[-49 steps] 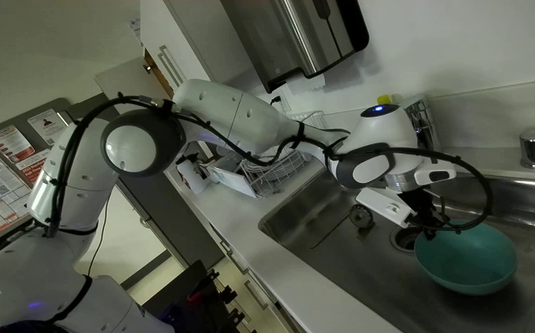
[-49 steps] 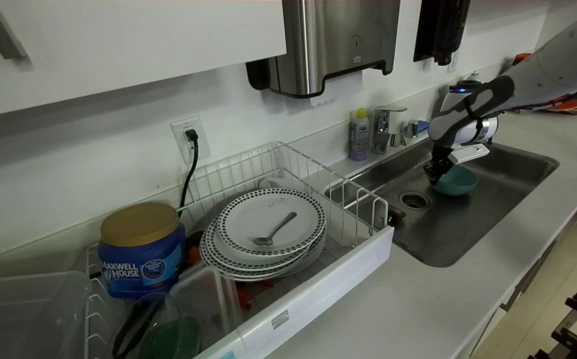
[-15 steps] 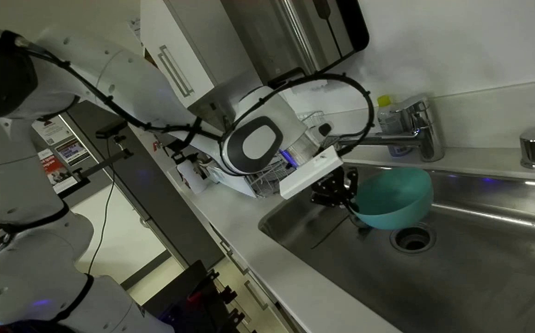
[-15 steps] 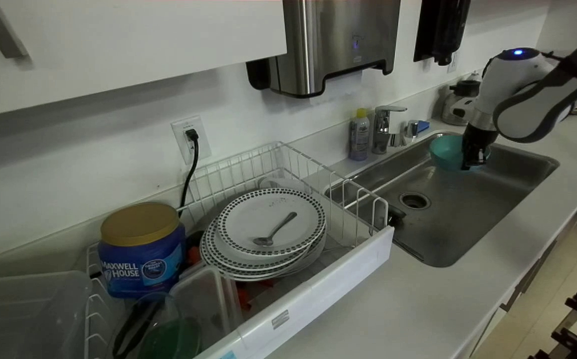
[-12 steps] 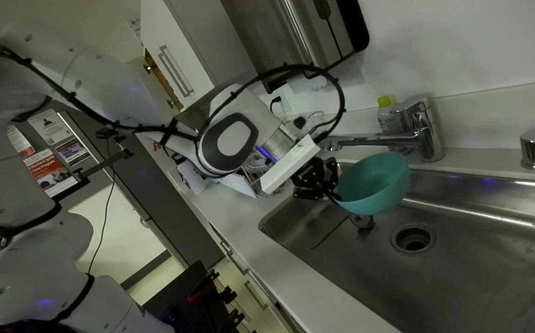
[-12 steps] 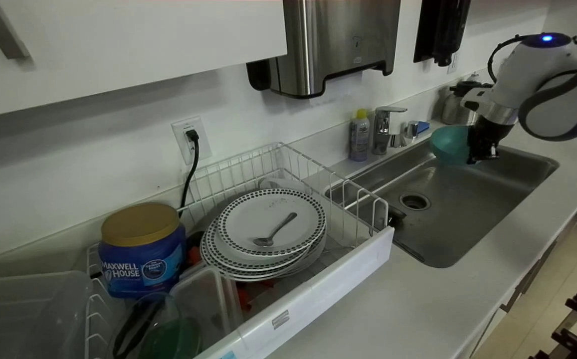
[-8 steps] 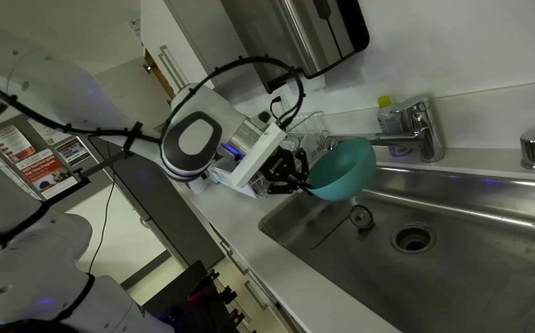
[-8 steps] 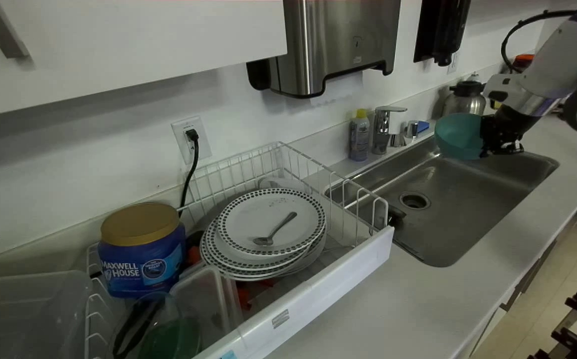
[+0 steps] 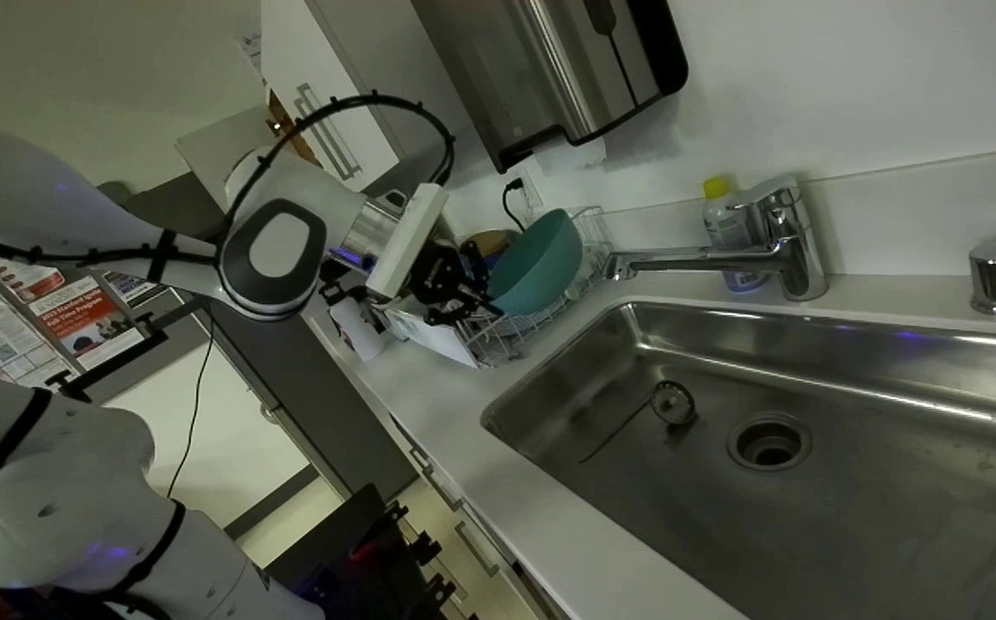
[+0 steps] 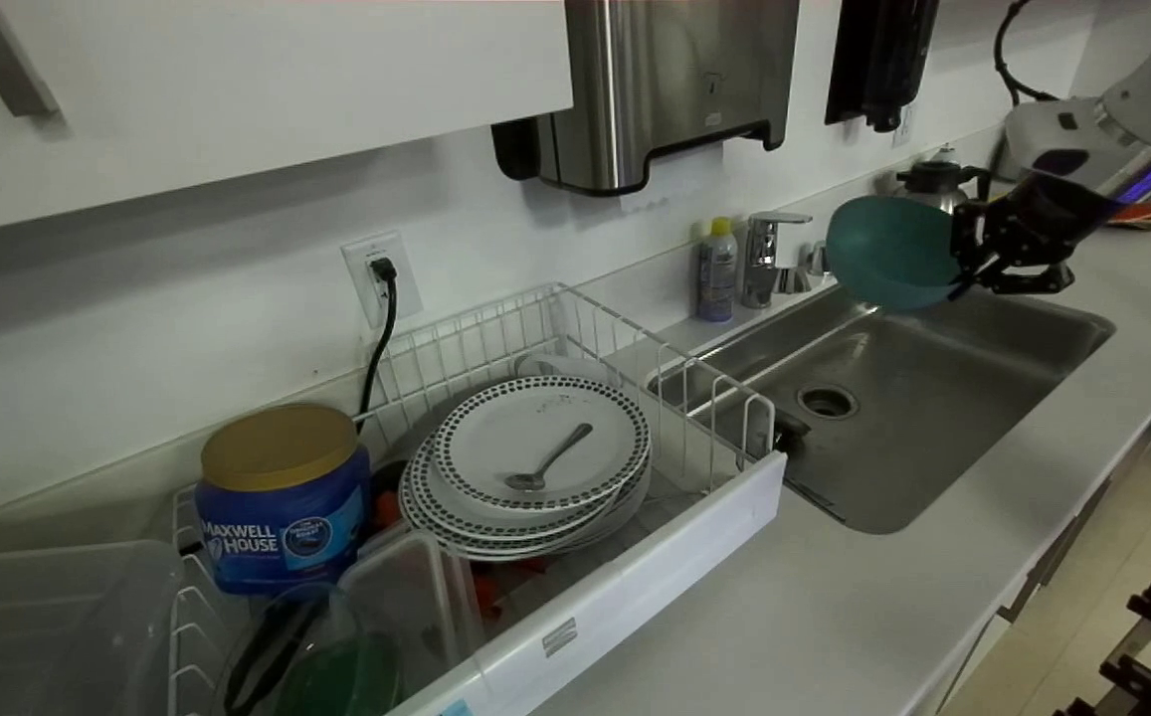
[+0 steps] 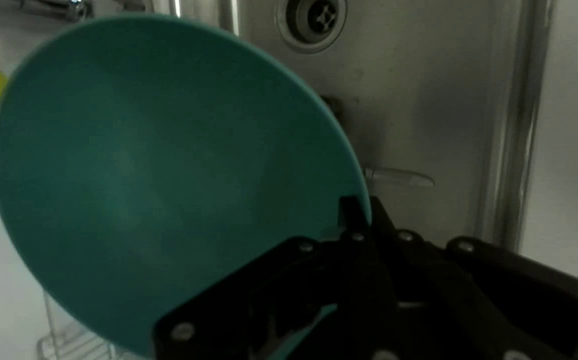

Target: Put the teal bowl on top of the white plate

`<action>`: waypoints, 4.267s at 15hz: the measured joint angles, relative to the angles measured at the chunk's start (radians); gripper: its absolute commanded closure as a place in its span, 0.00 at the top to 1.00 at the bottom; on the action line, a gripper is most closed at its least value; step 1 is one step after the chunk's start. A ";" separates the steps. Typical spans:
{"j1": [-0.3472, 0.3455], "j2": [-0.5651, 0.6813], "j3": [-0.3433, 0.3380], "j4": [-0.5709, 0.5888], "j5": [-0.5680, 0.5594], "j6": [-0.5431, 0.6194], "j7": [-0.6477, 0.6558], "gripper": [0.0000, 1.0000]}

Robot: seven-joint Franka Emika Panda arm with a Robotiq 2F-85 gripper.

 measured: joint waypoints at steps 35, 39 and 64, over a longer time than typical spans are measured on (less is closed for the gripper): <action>1.182 0.174 -0.524 0.347 0.786 -0.079 -1.039 0.01; 1.263 0.295 -0.583 0.442 0.908 -0.124 -1.152 0.01; 0.421 0.872 0.192 0.949 0.711 -0.203 -1.040 0.42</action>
